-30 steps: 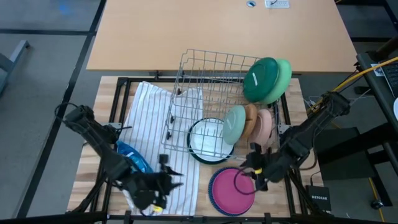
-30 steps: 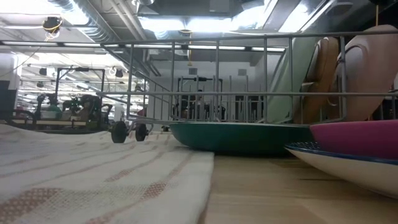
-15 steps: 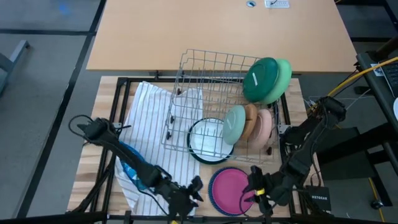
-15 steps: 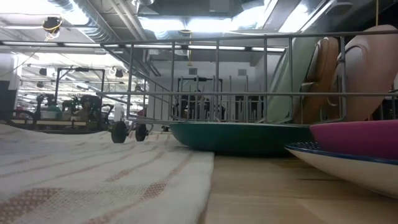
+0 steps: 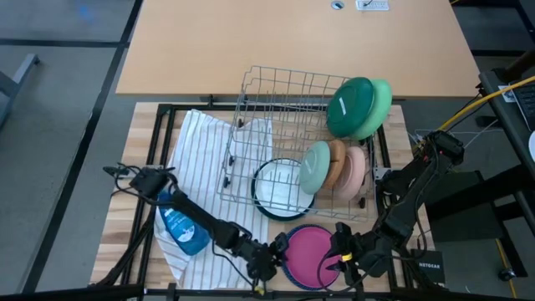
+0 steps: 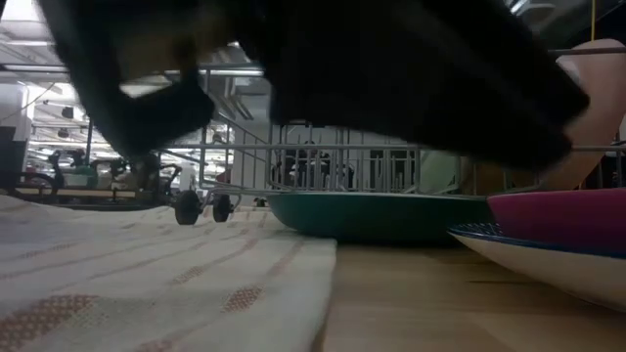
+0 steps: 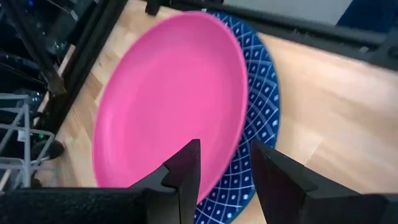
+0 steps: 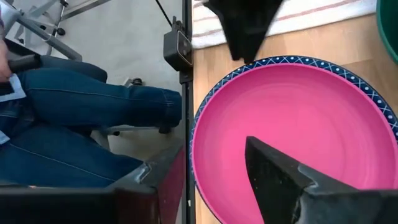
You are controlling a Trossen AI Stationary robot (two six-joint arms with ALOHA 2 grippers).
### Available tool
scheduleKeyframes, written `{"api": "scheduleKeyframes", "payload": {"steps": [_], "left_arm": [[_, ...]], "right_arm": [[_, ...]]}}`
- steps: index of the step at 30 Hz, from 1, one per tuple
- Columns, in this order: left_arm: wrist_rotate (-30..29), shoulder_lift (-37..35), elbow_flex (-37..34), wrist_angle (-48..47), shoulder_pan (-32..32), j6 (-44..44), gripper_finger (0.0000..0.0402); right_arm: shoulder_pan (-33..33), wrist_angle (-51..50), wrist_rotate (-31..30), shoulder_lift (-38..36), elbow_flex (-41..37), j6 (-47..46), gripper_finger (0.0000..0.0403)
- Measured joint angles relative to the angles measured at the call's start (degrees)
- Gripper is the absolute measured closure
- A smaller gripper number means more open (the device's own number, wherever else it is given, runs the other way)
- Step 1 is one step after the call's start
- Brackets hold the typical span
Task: Sort dishes
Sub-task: Put the pink plate in the dish rack
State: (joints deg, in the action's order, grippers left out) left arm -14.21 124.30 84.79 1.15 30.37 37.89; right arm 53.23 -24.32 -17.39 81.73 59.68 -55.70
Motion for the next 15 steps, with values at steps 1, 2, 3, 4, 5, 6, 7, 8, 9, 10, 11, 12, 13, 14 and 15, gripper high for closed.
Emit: {"api": "scheduleKeyframes", "payload": {"steps": [1,2,3,4,5,6,7,8,9,10,11,12,13,14,15], "left_arm": [[0.64,0.32,0.00,0.12,-0.46,-0.02,0.0273],[1.44,0.55,0.00,-0.16,-0.90,-0.05,0.0273],[2.13,1.00,0.00,-0.12,-1.31,-0.13,0.0273],[2.61,1.21,0.02,-0.13,-1.65,-0.22,0.0273],[2.78,1.30,0.02,-0.49,-1.92,-0.24,0.0273],[3.01,1.32,0.02,-0.71,-2.14,-0.19,0.0273],[3.23,1.32,0.02,-0.50,-2.41,-0.06,0.0273],[3.33,1.30,0.03,-0.15,-2.54,-0.05,0.0273],[3.40,1.30,0.04,0.02,-2.79,0.00,0.0273],[3.70,1.30,0.04,0.02,-2.87,0.00,0.0273],[4.19,1.30,0.04,-0.05,-2.99,0.02,0.0273],[5.09,1.30,0.04,-0.28,-3.08,0.02,0.0273],[6.15,1.32,0.04,-0.49,-3.20,0.02,0.0273],[7.22,1.56,0.04,-0.36,-3.36,0.02,0.0273],[7.79,1.70,0.07,-0.34,-3.43,0.02,0.0273]], "right_arm": [[0.00,0.01,-0.12,0.00,0.00,0.02,0.0233],[0.00,0.00,-0.55,0.00,-0.01,0.06,0.0233],[0.00,0.00,-0.94,0.00,-0.02,0.15,0.0233],[0.00,-0.02,-1.06,0.00,-0.02,0.25,0.0233],[0.00,-0.08,-1.05,0.00,-0.02,0.48,0.0233],[0.00,-0.22,-1.05,0.00,-0.04,0.46,0.0233],[0.00,-0.22,-1.07,0.00,-0.04,0.48,0.0233],[0.00,-0.22,-1.07,0.00,-0.04,0.48,0.0233],[0.00,-0.22,-1.07,0.00,-0.04,0.48,0.0233],[0.00,-0.21,-1.07,-0.01,-0.04,0.48,0.0233],[0.00,-0.22,-1.07,0.00,-0.04,0.48,0.0233],[0.00,-0.18,-1.09,0.00,-0.04,0.49,0.0233],[0.00,-0.22,-1.09,0.00,-0.04,0.49,0.0233],[0.00,-0.28,-1.09,0.00,-0.04,0.49,0.0233],[0.00,-0.25,-1.09,0.00,-0.04,0.48,0.0233]]}}
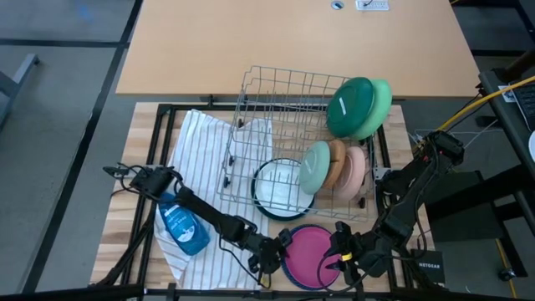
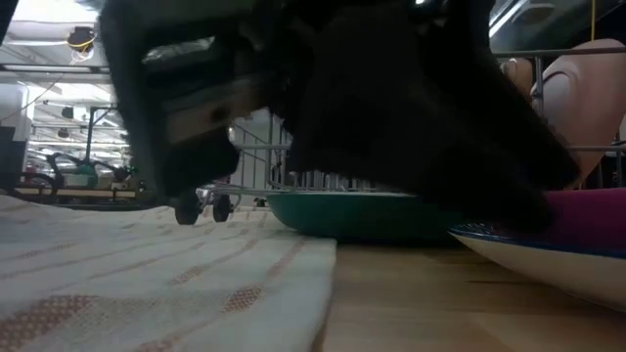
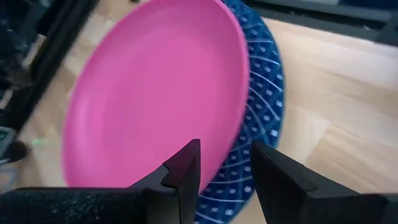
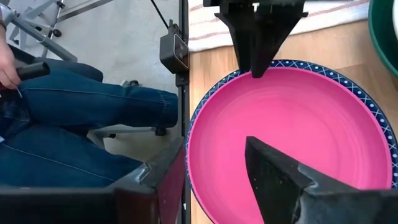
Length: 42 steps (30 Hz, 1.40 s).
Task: Sort dishes
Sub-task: Put the pink plate in the dish rack
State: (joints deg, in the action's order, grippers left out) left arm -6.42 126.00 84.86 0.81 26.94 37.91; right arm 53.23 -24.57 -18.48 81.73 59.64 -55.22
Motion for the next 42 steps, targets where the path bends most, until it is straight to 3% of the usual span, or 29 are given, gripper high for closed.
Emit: {"api": "scheduleKeyframes", "payload": {"steps": [21,34,42], "left_arm": [[2.18,0.54,0.00,-0.14,-1.90,1.69,0.0275],[2.91,0.65,-0.02,-0.11,-1.88,4.37,0.0393],[2.91,0.65,-0.04,0.15,-1.10,5.69,0.0399]], "right_arm": [[0.00,0.03,-0.56,-0.03,0.00,0.07,0.0233],[0.00,0.08,-0.55,-0.04,0.00,0.07,0.0233],[0.00,0.08,-0.55,-0.04,0.00,0.04,0.0233]]}}
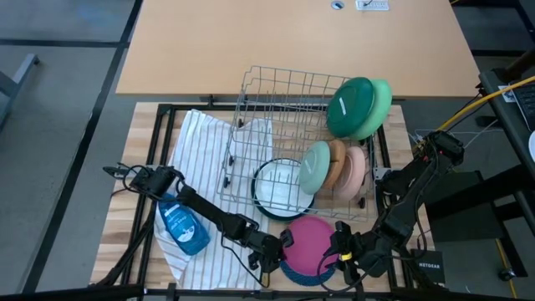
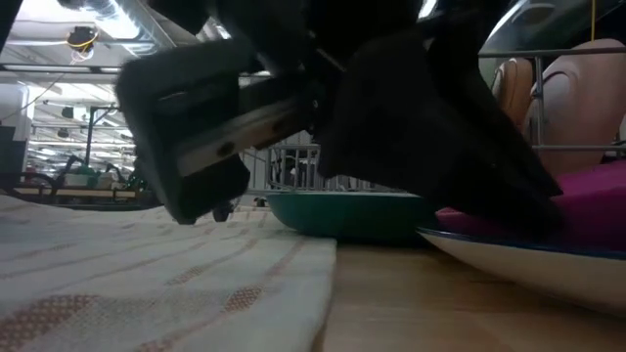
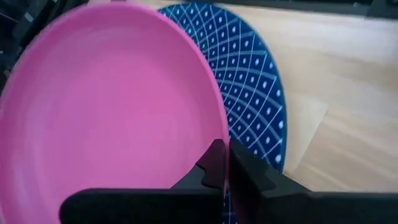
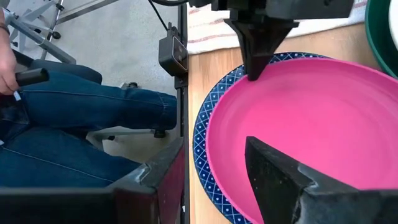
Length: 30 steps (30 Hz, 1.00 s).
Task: Sort dishes
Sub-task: Put the pink plate in the dish rack
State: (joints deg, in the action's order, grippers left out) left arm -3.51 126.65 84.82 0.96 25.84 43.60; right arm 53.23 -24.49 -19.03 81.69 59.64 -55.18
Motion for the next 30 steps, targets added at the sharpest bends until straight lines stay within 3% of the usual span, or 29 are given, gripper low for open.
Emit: {"api": "scheduleKeyframes", "payload": {"steps": [6,13,23,30], "left_arm": [[0.06,-0.01,-0.04,1.84,1.71,-1.43,0.0400],[1.03,-1.83,0.11,2.98,2.77,-12.59,0.0400],[11.12,-7.62,0.19,2.06,2.57,-24.35,0.0401],[13.47,-11.36,0.26,-4.91,1.83,-28.56,0.0401]], "right_arm": [[0.00,-0.01,0.61,0.00,0.00,0.50,0.0233],[0.00,0.58,0.61,0.00,-0.01,6.84,0.0233],[0.00,1.08,1.49,-0.02,-0.02,9.18,0.0233],[0.00,6.83,3.66,-0.02,-0.02,9.21,0.0233]]}}
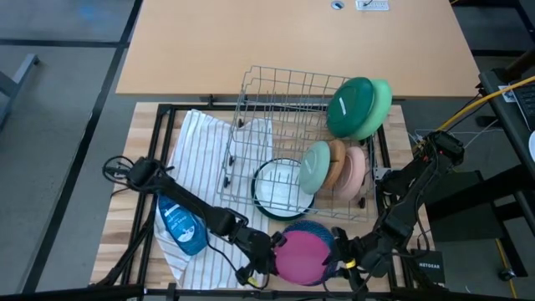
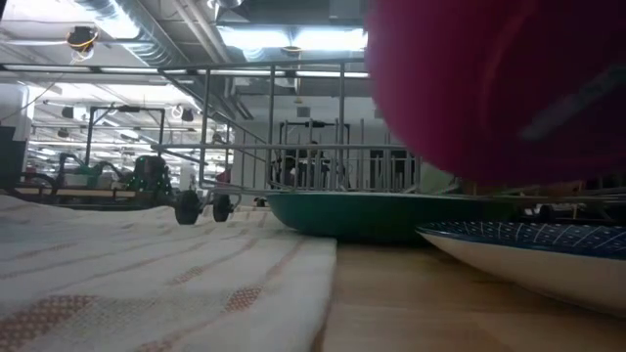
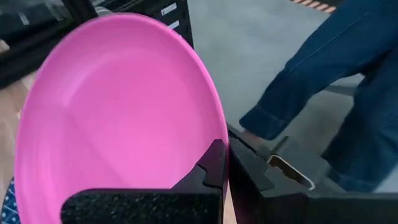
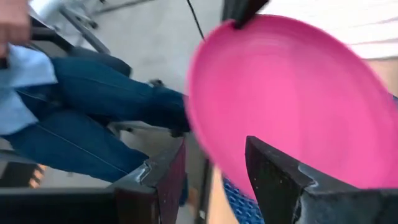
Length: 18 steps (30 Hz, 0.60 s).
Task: Sort dishes
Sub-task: Put the pink plate in the dish rack
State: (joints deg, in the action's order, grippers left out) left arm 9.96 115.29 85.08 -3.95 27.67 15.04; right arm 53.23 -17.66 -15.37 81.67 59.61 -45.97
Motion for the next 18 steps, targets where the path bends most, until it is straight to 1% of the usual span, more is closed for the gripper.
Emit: {"api": "scheduleKeyframes", "payload": {"steps": [3,8,13,18], "left_arm": [[1.99,-0.78,0.00,-1.87,-0.46,-2.72,0.0401],[9.11,-0.77,0.00,-2.21,-1.22,-7.44,0.0401],[12.58,-1.14,0.00,-2.53,-1.97,-12.51,0.0401],[14.96,-3.60,0.00,-3.07,-3.07,-15.56,0.0401]], "right_arm": [[0.00,2.63,0.19,-0.01,0.00,0.02,0.0233],[0.00,4.79,-0.03,-0.02,0.00,0.00,0.0233],[0.00,4.74,-0.06,-0.02,0.00,-0.86,0.0233],[0.00,4.73,-1.15,-0.02,0.00,-3.56,0.0233]]}}
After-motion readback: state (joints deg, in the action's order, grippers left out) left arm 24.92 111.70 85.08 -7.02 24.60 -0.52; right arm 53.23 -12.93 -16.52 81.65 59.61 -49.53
